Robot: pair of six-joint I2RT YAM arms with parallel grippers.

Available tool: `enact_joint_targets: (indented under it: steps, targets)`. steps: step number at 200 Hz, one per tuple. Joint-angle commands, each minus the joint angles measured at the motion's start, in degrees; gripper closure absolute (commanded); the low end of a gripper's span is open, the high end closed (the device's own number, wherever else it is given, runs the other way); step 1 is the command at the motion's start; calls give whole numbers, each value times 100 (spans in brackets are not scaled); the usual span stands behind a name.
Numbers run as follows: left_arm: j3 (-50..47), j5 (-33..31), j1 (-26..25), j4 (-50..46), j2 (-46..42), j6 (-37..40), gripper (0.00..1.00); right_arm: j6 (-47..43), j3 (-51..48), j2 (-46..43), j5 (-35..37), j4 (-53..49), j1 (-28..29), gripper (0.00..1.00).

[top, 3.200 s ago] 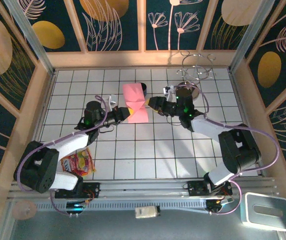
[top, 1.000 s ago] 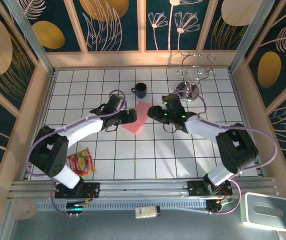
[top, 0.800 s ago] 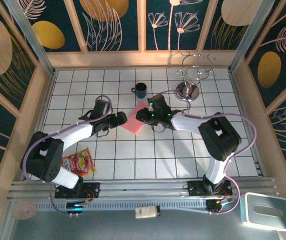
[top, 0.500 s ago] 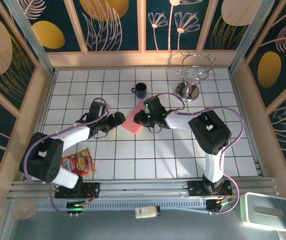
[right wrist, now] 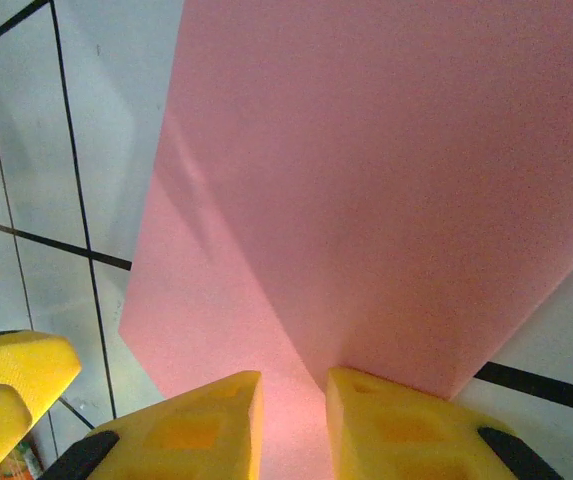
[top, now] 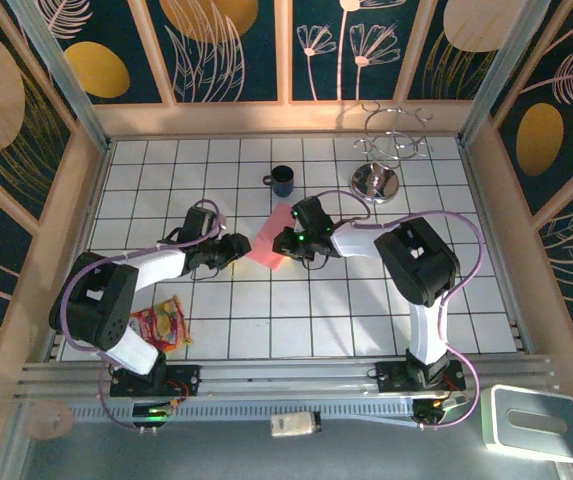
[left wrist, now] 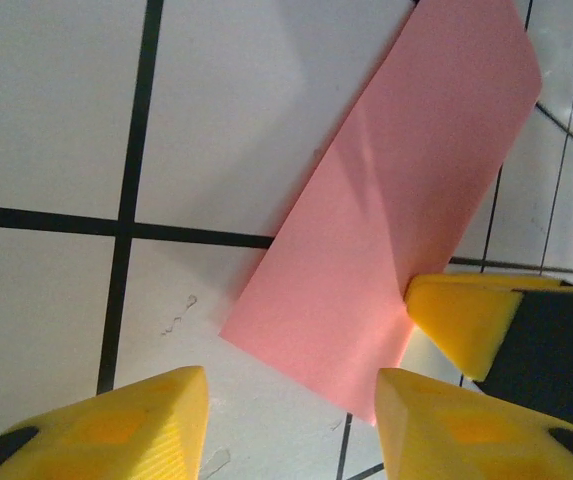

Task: Fold a paper plane with a square sheet of paper (pick it up from the middle)
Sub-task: Third fold the triangle at the center of the table.

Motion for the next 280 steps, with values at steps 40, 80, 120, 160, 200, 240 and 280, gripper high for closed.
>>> enact_joint_targets:
  steps: [40, 80, 120, 160, 200, 240, 280]
  targets:
    - [377, 134, 14, -361, 401, 174, 57, -327, -349, 66, -264, -102, -130, 76]
    - [565, 128, 1, -479, 613, 207, 58, -337, -419, 57, -342, 25, -143, 76]
    - [774, -109, -63, -757, 872, 303, 57, -328, -569, 51, -516, 220, -199, 76]
    - [928, 93, -122, -741, 1085, 323, 59, -329, -680, 24, -665, 368, -257, 77]
    - [1017, 652, -157, -410, 1068, 280, 65, -379, -711, 27, -726, 413, -300, 76]
    - [1242, 1054, -157, -287, 1192, 416, 68, -524, -712, 27, -831, 398, -337, 76]
    - [1789, 939, -129, -801, 1480, 1037, 69, -676, -719, -10, -910, 385, -384, 77]
